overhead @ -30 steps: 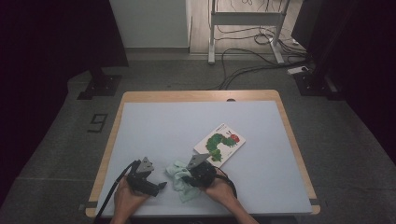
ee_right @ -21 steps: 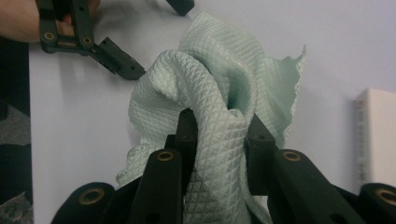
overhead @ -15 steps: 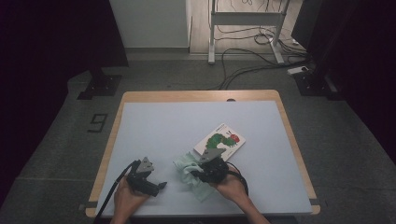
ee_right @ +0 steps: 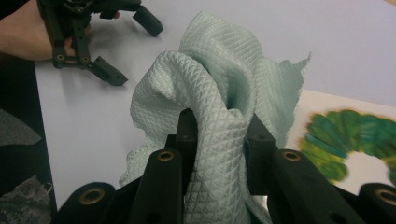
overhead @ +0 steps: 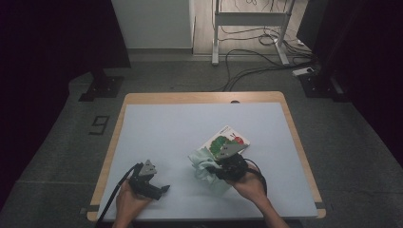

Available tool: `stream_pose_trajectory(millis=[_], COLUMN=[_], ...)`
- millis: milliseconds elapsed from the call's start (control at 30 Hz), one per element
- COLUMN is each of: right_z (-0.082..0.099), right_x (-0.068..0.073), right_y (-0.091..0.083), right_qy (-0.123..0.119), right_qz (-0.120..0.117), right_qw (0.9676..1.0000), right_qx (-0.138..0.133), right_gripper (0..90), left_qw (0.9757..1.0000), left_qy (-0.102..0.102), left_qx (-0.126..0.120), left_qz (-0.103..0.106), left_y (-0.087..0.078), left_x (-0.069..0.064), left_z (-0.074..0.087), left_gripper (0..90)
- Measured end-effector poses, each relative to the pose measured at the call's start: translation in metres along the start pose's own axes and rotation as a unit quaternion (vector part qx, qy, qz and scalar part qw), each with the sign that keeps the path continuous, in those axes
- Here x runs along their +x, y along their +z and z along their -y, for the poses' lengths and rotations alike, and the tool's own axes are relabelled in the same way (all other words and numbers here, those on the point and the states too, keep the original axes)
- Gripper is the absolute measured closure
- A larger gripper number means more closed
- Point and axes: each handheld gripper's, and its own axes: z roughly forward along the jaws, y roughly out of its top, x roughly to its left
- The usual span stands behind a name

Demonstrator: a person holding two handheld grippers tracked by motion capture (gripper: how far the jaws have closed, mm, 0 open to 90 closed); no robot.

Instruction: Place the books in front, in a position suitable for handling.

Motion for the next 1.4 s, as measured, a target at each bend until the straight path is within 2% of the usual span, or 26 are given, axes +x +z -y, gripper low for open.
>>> stream_pose_trajectory(millis=[300, 433, 833, 1100, 1400], right_z=[0.008, 0.015, 0.037, 0.054, 0.079], right_x=[-0.015, -0.024, -0.048, -0.063, -0.082], right_y=[-0.026, -0.039, -0.076, -0.101, -0.125], right_qy=[0.01, 0.023, 0.053, 0.08, 0.111], right_qz=[0.031, 0.046, 0.095, 0.13, 0.171], right_qw=[0.9995, 0.9987, 0.994, 0.9882, 0.979], right_qx=[0.0, -0.006, -0.011, -0.014, -0.011], right_gripper=[71.6, 71.6, 71.6, 71.5, 71.5], left_qw=[1.0, 1.0, 1.0, 1.0, 1.0], left_qy=[0.0, 0.0, 0.0, 0.0, 0.0], left_qx=[0.0, 0.001, 0.001, 0.001, 0.0], left_qz=[0.0, 0.0, 0.0, 0.0, 0.0], left_y=[0.0, 0.0, 0.0, 0.0, 0.0], left_x=[0.0, 0.0, 0.0, 0.0, 0.0], left_z=[0.0, 0.0, 0.0, 0.0, 0.0], left_gripper=[0.0, 0.0, 0.0, 0.0, 0.0])
